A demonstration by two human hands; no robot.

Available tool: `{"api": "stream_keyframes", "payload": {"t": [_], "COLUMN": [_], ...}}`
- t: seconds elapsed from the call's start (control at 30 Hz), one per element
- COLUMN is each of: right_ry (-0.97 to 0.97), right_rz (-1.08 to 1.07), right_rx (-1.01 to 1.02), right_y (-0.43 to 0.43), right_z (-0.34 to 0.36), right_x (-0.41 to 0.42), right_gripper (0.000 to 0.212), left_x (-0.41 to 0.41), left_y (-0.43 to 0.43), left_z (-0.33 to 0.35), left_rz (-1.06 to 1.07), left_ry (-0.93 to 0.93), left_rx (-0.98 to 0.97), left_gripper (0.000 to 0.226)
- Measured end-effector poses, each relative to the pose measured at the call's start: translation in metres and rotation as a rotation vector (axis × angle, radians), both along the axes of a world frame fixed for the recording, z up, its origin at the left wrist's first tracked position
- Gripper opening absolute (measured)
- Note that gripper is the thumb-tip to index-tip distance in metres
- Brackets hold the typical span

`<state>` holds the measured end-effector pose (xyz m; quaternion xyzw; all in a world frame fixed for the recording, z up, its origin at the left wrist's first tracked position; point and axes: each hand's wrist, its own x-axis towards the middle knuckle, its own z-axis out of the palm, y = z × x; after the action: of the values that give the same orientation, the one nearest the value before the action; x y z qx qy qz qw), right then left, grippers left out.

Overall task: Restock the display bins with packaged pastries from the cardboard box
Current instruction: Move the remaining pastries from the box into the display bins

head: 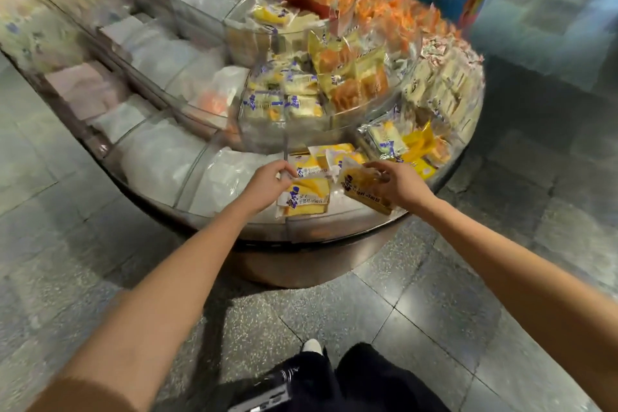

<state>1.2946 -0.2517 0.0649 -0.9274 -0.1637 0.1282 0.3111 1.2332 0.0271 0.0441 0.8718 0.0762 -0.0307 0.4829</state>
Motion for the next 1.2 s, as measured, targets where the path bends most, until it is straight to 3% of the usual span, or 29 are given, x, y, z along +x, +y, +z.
{"api": "stream_keyframes", "payload": {"t": [0.17, 0.37, 0.57, 0.63, 0.73, 0.83, 0.93, 1.2], "right_ry": [0.076, 0.198, 0.195, 0.204, 0.199, 0.184, 0.176, 0.115], "right_rz": [0.083, 0.356, 0.595, 0.657, 0.732, 0.807, 0.851, 0.872], "right_rx": [-0.019, -0.241, -0.371, -0.416, -0.442, -0.471, -0.519, -0.529], "right_y": [0.005, 0.016, 0.024, 0.022, 0.022, 0.023, 0.022, 0.017], "right_z": [-0.018, -0.039, -0.063, -0.072, -0.080, -0.081, -0.087, -0.102], "right_x": [0.064, 0.130, 0.165, 0.171, 0.178, 0.180, 0.180, 0.170], "right_gripper": [0.050, 0.049, 0.045, 0.036, 0.021, 0.024, 0.027, 0.032], "left_x": [0.041, 0.064, 0.075, 0.074, 0.071, 0.069, 0.070, 0.074], "left_y": [0.001, -0.004, -0.006, -0.016, -0.024, -0.029, -0.033, -0.021], "left_z": [-0.029, -0.057, -0.067, -0.064, -0.061, -0.060, -0.063, -0.075], "left_rz": [0.071, 0.143, 0.194, 0.178, 0.049, -0.128, -0.165, -0.218], "left_ry": [0.075, 0.231, 0.329, 0.322, 0.326, 0.329, 0.273, 0.331], "left_rx": [-0.051, -0.094, -0.038, 0.039, 0.310, 0.555, 0.701, 0.753], "left_gripper": [0.026, 0.026, 0.011, 0.010, 0.008, 0.024, 0.043, 0.037]}}
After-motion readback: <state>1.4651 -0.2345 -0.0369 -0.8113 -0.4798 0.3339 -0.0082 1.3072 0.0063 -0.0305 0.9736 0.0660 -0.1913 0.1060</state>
